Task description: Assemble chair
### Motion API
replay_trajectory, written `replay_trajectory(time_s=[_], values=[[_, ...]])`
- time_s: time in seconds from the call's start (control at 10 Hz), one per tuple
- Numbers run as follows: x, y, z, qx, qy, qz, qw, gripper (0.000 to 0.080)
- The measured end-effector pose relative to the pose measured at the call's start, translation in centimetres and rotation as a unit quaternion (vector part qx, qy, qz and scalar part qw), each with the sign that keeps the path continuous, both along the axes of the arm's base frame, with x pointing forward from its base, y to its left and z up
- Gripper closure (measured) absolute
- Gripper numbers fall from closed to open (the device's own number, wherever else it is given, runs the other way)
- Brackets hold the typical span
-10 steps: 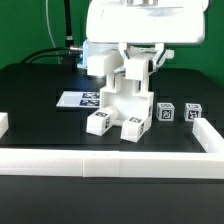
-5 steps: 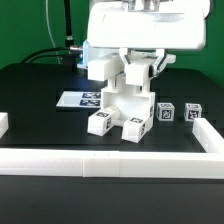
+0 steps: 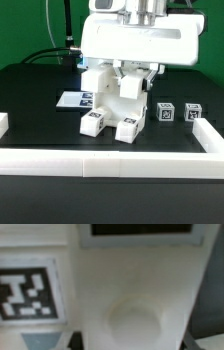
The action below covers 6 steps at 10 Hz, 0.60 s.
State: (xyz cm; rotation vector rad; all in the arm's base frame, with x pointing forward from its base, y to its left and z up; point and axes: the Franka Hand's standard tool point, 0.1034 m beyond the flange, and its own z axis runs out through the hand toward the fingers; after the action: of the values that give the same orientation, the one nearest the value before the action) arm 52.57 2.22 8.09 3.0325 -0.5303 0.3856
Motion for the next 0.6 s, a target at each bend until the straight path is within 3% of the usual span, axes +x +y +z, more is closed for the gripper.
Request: replay_trajectory(time_s=[0.6], values=[[0.42,-0.46,-0.52,-0.011,-0.007,0.017,1.0,0.0514]])
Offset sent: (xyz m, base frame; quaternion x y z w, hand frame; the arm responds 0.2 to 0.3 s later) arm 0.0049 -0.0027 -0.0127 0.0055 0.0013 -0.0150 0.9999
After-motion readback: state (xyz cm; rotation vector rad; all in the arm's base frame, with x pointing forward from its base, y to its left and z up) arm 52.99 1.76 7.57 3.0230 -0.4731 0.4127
